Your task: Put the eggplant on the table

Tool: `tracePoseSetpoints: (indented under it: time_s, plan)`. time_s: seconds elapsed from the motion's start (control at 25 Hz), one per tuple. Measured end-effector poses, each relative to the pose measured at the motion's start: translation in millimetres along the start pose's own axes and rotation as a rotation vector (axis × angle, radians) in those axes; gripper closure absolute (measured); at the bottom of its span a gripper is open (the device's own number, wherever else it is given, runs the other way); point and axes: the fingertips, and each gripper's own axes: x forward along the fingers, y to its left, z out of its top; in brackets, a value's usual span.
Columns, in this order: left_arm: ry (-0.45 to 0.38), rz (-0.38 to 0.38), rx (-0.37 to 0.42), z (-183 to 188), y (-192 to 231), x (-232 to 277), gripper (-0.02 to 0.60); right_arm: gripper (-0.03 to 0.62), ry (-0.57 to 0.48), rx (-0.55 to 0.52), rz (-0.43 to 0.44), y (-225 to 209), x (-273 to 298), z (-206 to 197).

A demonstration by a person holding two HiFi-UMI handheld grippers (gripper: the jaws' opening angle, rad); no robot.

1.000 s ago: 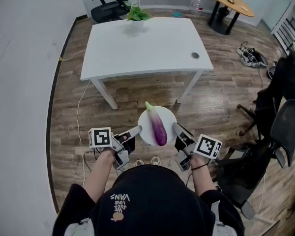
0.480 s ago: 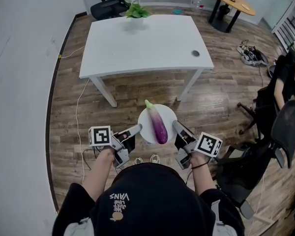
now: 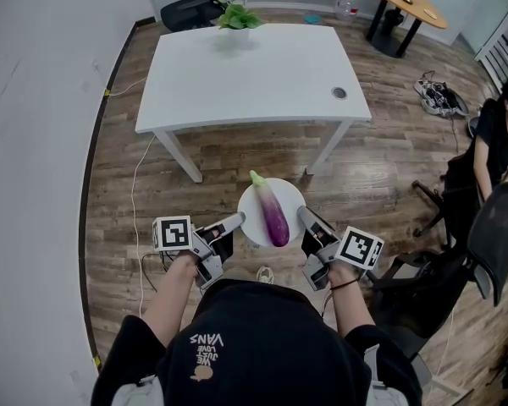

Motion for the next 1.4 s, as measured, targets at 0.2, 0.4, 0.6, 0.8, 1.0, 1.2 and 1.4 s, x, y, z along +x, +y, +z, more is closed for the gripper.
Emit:
tracePoseSetpoints:
  time_s: [0.2, 0.4, 0.6, 0.8, 1.0, 1.2, 1.4]
  plan:
    - [-0.018, 0.001, -0.020, 5, 5, 7, 0.560, 0.559, 0.029, -0.006, -0.008, -10, 6, 6]
    - [-0.021, -0.015, -0.054, 16, 8, 20, 0.560, 0.559, 0.034, 0.000, -0.019, -18, 16, 18]
    - [0.003, 0.017, -0.016, 49, 19, 32, 0.560, 0.559, 0.015, -0.004, -0.031, -22, 40, 42]
    - [0.030, 0.013, -0.005, 92, 21, 45, 0.560, 0.559, -0.011, -0.005, -0.064, -26, 69, 69]
    - [0.053, 0.000, 0.015, 123, 20, 56, 0.560, 0.559, -0.049, 0.008, -0.005, -17, 96, 89]
    - [0.076, -0.010, 0.009, 171, 23, 64, 0.560, 0.559, -0.064, -0.003, -0.069, -23, 131, 114]
    - [0.105, -0.009, 0.015, 199, 29, 71, 0.560, 0.559, -0.101, 0.019, -0.019, -18, 158, 129]
